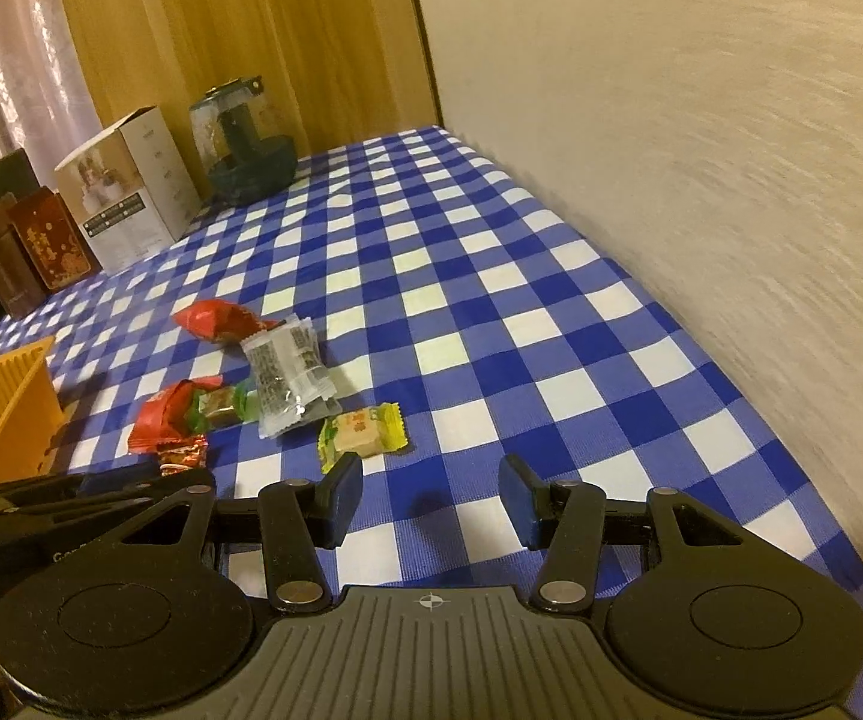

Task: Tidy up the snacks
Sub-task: 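Grasp the brown-and-red snack packet with the left tool while the right tool grasps the small cake packet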

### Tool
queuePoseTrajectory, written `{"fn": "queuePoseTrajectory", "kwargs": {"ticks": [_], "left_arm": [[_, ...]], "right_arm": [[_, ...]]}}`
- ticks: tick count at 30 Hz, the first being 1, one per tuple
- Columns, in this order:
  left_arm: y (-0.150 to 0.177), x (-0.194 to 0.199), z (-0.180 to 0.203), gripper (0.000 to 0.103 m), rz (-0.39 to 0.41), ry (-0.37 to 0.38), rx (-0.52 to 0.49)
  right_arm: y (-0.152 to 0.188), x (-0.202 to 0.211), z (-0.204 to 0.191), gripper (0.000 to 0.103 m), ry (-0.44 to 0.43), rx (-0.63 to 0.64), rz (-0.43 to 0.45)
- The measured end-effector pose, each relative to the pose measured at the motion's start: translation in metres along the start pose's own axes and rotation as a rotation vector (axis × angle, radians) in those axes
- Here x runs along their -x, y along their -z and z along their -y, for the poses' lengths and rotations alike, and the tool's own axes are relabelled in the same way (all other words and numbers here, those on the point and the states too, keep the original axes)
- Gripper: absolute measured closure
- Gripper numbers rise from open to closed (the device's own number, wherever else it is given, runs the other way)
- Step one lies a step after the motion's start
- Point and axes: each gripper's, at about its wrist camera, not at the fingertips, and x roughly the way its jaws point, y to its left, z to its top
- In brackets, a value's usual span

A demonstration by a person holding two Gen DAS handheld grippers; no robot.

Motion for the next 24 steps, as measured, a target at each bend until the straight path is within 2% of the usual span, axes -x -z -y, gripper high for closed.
{"fn": "queuePoseTrajectory", "kwargs": {"ticks": [2, 11, 17, 21, 24], "left_arm": [[0.001, 0.000, 0.000, 0.085, 0.007, -0.006, -0.019], [-0.001, 0.019, -0.008, 0.086, 0.037, 0.005, -0.002], [-0.003, 0.029, -0.013, 0.086, 0.047, 0.019, 0.023], [-0.003, 0.030, -0.014, 0.086, 0.044, 0.028, 0.032], [-0.002, 0.031, -0.014, 0.086, 0.042, 0.029, 0.035]], "right_arm": [[0.000, -0.004, -0.003, 0.052, -0.006, 0.015, 0.000], [-0.002, -0.022, -0.019, 0.052, -0.045, 0.088, 0.010], [-0.004, -0.041, -0.028, 0.052, -0.033, 0.146, 0.004], [-0.002, -0.050, -0.034, 0.044, -0.029, 0.186, 0.015], [0.000, -0.054, -0.041, 0.043, -0.007, 0.238, 0.020]]}}
